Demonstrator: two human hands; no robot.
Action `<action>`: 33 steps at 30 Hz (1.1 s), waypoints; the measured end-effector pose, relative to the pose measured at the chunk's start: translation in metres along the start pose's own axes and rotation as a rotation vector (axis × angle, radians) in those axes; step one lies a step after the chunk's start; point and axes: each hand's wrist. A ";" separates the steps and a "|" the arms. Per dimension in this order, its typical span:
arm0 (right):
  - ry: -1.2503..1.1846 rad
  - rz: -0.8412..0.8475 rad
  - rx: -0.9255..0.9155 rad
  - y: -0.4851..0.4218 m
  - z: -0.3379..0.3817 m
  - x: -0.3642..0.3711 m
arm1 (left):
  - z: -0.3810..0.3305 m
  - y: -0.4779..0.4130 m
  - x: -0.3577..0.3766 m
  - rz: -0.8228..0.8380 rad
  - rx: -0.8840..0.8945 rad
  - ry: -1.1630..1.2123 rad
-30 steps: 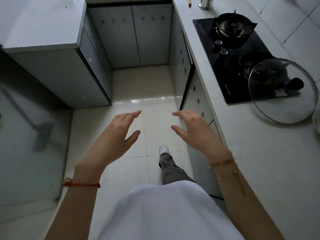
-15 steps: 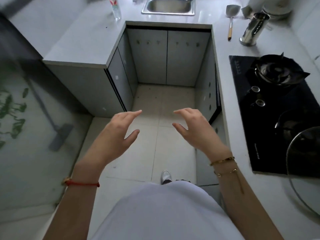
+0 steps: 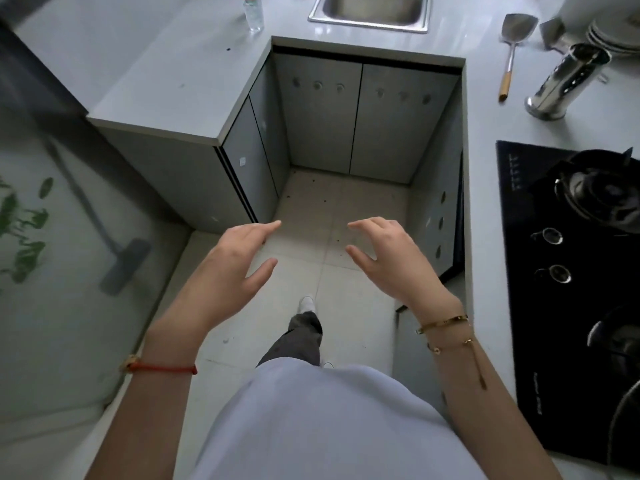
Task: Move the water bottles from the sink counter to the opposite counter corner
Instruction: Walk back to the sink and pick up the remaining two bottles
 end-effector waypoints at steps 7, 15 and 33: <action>0.000 -0.012 0.034 -0.079 -0.017 -0.005 | 0.032 -0.082 0.006 0.021 0.004 0.008; 0.047 0.002 0.020 -0.209 -0.013 -0.030 | 0.078 -0.196 -0.020 -0.015 -0.019 0.027; -0.003 -0.006 -0.039 -0.427 -0.009 -0.053 | 0.164 -0.380 -0.054 0.013 -0.067 0.012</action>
Point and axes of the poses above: each hand's wrist, its own y-axis away from the middle knuckle, its own x-axis out of the palm, z = x × y, and after that the axes turned 13 degrees about -y, right-handed
